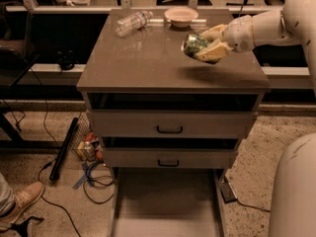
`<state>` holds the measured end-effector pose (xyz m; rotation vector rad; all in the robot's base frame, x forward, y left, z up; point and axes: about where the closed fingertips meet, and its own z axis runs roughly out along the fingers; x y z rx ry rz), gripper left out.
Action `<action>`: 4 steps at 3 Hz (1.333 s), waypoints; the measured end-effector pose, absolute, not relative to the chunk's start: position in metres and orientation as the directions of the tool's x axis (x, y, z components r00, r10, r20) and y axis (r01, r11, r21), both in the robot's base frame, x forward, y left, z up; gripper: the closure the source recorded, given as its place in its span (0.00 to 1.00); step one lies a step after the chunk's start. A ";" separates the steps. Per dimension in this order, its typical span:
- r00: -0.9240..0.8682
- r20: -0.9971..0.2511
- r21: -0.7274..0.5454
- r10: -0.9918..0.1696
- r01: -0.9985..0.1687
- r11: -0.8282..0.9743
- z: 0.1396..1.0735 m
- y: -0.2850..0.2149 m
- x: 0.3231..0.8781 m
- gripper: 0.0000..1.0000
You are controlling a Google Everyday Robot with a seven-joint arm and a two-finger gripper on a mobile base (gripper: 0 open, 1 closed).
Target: Pick green can from bottom drawer and place on counter
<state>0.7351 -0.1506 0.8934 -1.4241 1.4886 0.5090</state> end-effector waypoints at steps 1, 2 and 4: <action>0.145 -0.845 -0.298 -0.515 -0.927 0.229 0.885 -0.147 0.742 1.00; 0.129 -0.847 -0.284 -0.516 -0.930 0.232 0.878 -0.144 0.749 1.00; 0.099 -0.850 -0.252 -0.517 -0.939 0.235 0.866 -0.141 0.759 1.00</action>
Offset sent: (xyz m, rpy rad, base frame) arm 0.0234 -0.0001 -0.0175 -0.0061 0.0473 -0.0230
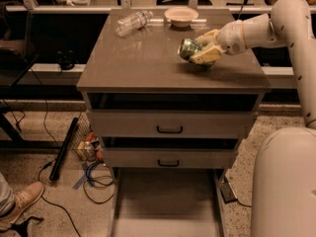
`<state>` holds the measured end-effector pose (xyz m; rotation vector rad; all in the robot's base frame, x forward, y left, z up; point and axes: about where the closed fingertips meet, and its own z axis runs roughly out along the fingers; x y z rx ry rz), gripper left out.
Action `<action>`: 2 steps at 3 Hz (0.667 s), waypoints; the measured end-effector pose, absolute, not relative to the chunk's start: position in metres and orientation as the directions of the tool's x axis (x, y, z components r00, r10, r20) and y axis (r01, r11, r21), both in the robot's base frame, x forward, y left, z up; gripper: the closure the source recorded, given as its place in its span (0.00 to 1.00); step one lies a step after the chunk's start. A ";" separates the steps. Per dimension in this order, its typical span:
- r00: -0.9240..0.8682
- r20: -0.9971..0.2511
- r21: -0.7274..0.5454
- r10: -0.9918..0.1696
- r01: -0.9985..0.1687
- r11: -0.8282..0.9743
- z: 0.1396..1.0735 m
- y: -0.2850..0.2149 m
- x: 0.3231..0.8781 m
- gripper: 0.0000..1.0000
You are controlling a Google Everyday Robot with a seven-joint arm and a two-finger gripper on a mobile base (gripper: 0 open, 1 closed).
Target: Pick green can from bottom drawer and place on counter
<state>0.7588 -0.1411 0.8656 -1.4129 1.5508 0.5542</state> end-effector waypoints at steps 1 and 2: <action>0.091 -0.852 -0.240 -0.516 -0.943 0.230 0.863 -0.139 0.762 0.74; 0.085 -0.853 -0.232 -0.515 -0.945 0.228 0.862 -0.137 0.765 0.51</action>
Offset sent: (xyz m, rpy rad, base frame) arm 0.0129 -0.0060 0.0014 -0.0014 0.0246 -0.0001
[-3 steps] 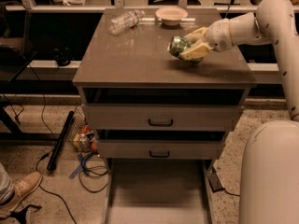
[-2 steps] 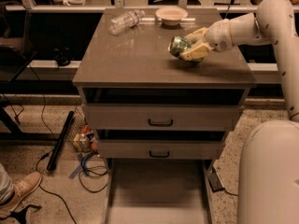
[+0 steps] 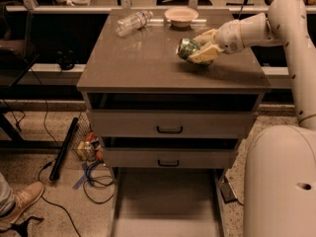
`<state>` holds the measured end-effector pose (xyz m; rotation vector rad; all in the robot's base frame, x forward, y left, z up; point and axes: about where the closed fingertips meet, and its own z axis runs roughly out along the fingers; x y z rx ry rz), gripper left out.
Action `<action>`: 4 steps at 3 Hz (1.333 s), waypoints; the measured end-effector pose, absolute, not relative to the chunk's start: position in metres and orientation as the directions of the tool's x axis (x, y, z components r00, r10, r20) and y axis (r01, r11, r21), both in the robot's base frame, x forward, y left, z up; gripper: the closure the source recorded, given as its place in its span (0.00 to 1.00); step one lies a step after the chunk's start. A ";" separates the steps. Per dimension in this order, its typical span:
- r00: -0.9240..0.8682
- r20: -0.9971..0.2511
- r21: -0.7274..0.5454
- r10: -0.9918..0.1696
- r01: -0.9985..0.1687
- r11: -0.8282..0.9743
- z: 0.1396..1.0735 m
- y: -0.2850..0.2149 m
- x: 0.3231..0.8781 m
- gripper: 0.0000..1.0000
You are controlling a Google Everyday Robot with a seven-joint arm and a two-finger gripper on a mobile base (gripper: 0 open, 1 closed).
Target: Pick green can from bottom drawer and place on counter
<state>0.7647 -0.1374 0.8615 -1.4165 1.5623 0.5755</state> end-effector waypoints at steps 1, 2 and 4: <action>0.071 -0.853 -0.225 -0.518 -0.944 0.241 0.860 -0.138 0.772 0.20; 0.063 -0.851 -0.225 -0.522 -0.941 0.253 0.861 -0.139 0.777 0.00; 0.031 -0.862 -0.231 -0.506 -0.913 0.336 0.867 -0.180 0.778 0.00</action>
Offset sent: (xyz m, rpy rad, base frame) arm 0.0261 -0.0150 0.0093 -0.0119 0.0042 -0.0538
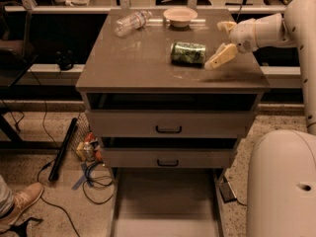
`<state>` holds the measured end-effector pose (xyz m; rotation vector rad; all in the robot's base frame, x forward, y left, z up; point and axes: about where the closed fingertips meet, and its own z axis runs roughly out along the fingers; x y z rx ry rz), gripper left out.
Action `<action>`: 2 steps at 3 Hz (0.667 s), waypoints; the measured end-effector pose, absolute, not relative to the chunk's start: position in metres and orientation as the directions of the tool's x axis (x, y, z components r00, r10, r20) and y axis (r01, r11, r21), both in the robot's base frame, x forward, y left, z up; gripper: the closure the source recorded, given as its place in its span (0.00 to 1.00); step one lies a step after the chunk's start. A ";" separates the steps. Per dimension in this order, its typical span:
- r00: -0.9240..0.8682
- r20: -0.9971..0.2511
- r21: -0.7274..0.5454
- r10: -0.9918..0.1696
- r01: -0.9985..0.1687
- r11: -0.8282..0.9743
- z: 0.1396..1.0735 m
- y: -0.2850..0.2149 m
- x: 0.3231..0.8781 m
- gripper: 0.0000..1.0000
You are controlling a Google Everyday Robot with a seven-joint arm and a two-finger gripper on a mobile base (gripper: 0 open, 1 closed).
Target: Pick green can from bottom drawer and place on counter
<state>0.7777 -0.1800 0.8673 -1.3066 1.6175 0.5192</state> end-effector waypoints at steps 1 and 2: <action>0.060 -0.867 -0.302 -0.495 -0.854 0.425 0.894 -0.236 0.761 0.00; 0.169 -0.846 -0.455 -0.506 -0.725 0.518 0.965 -0.286 0.718 0.00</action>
Offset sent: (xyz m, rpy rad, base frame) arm -0.2060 -0.1061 -0.0455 0.0086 -0.1470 -0.2996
